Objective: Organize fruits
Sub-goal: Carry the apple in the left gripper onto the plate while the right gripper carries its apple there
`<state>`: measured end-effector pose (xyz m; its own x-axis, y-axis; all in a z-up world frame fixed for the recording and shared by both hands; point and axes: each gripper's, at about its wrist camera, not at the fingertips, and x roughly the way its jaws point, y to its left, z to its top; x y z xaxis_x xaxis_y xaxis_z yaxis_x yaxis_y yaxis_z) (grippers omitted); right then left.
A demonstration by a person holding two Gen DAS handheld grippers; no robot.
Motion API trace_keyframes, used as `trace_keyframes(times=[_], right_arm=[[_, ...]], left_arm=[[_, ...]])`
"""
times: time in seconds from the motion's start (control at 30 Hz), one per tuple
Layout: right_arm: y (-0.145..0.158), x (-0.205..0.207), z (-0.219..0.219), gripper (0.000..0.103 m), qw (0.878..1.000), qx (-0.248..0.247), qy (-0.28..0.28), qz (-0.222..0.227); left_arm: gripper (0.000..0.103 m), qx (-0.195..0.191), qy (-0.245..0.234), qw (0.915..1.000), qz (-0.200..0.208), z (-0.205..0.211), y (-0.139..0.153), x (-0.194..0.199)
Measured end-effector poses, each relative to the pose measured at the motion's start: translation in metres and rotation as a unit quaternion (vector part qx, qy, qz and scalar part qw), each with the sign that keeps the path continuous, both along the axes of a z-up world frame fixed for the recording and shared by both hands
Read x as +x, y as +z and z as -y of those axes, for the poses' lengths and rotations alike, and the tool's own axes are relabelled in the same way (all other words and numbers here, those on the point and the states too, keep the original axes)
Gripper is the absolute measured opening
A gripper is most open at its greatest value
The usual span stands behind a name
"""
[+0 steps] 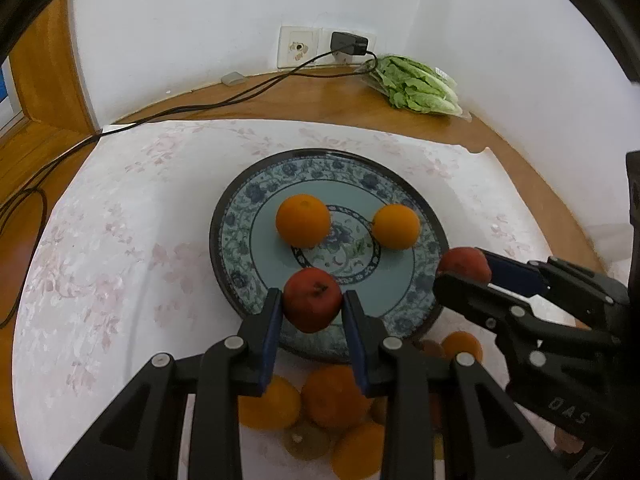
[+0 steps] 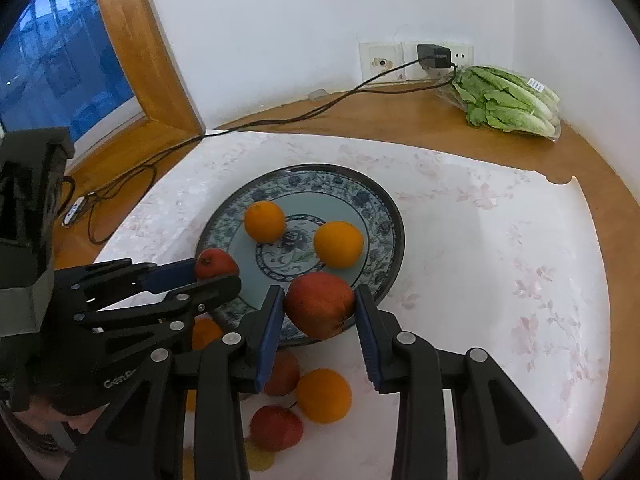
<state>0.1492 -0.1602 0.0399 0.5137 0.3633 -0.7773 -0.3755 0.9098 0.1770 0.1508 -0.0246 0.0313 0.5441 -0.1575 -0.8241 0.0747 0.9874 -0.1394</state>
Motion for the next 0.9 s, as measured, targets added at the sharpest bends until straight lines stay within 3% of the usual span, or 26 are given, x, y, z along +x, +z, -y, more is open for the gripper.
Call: trace_keyframes(times=[0.9], right_arm=[[-0.026,0.033,-0.008,0.037,1.0,-0.021,-0.006,-0.011]], left_arm=[[0.031,0.009,-0.004,0.9999,-0.005,0.002,-0.015,0.03]])
